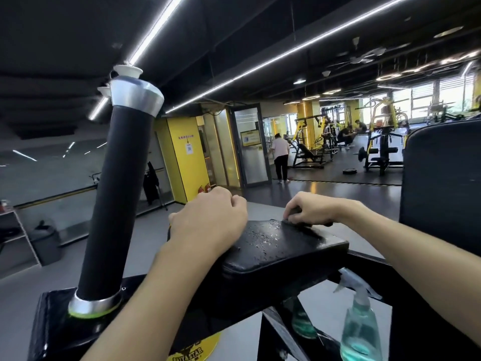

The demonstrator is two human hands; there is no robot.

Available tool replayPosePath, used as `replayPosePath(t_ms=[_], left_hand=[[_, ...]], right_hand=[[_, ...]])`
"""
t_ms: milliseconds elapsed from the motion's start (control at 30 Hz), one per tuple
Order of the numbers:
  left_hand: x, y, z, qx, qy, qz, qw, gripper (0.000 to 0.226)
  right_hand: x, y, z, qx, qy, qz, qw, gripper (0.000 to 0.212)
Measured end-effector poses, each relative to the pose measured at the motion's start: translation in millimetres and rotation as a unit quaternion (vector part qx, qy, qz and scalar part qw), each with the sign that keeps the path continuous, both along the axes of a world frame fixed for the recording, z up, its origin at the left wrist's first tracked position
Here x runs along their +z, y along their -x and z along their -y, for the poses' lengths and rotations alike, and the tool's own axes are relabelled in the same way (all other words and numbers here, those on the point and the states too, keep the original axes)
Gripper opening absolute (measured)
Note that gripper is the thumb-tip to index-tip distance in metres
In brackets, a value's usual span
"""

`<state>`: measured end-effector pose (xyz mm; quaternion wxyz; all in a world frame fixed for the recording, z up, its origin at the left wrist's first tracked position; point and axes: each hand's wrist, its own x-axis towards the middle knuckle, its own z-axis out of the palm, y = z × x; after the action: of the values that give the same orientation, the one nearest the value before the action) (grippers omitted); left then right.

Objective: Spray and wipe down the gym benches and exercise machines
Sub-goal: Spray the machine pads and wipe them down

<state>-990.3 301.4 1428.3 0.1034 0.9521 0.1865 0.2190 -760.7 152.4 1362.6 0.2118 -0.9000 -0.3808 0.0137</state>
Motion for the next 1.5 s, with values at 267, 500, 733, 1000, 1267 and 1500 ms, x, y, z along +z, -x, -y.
replayPosePath(t_ms=[267, 500, 733, 1000, 1267, 1500], left_hand=[[-0.9, -2.9, 0.7, 0.004, -0.005, -0.014, 1.000, 0.041], [-1.5, -2.0, 0.3, -0.001, 0.010, -0.002, 1.000, 0.047], [-0.1, 0.7, 2.7, 0.003, 0.028, 0.002, 1.000, 0.049], [-1.6, -0.4, 2.9, 0.010, 0.026, 0.002, 1.000, 0.049], [-2.5, -0.6, 2.4, 0.008, 0.027, 0.003, 1.000, 0.050], [-1.1, 0.0, 5.0, 0.011, 0.035, 0.008, 0.999, 0.048]], right_hand=[[-20.2, -19.0, -14.9, -0.048, -0.042, 0.027, 0.998, 0.023], [-9.6, 5.6, 20.2, -0.013, -0.051, -0.038, 0.998, 0.020], [-19.8, -13.8, -9.8, -0.071, -0.031, 0.029, 0.997, 0.024], [-15.5, 1.2, 15.8, -0.038, -0.037, 0.011, 0.999, 0.021], [-17.7, 0.2, 20.7, -0.049, -0.054, -0.017, 0.997, 0.022], [-27.8, -13.3, 8.0, -0.086, -0.044, 0.026, 0.995, 0.023]])
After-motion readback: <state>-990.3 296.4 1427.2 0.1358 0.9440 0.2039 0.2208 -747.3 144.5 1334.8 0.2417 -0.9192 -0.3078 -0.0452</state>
